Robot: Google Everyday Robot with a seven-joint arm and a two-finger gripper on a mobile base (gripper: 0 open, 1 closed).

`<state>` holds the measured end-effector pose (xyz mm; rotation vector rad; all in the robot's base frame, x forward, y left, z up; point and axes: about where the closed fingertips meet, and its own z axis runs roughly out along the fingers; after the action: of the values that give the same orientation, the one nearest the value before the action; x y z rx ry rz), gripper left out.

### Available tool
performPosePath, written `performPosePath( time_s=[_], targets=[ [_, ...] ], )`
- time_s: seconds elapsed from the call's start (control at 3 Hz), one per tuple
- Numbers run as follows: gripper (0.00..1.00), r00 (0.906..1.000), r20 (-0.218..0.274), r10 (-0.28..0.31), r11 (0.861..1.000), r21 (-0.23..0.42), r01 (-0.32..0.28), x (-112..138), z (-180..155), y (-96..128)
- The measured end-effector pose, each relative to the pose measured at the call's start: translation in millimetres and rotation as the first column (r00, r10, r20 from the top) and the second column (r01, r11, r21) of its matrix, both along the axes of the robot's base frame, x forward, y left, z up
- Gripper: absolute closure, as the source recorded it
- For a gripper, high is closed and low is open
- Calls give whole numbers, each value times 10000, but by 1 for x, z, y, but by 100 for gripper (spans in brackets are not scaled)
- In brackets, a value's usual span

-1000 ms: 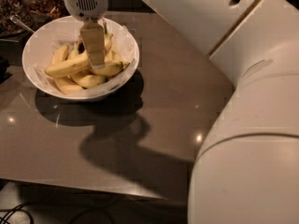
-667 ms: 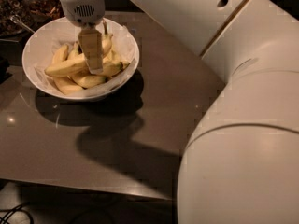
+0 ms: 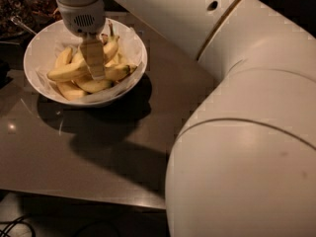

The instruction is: Pick banana from white bowl

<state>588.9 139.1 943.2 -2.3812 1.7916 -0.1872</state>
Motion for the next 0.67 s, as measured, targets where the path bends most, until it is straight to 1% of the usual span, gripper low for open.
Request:
performPosePath(
  time_s=[0.33,0.67],
  targets=[
    [36,9998,-186,3,9997,-238,-7,2,-13,4],
    [33,9993,-367,-89,9993,-376,75,5,-23,3]
  ],
)
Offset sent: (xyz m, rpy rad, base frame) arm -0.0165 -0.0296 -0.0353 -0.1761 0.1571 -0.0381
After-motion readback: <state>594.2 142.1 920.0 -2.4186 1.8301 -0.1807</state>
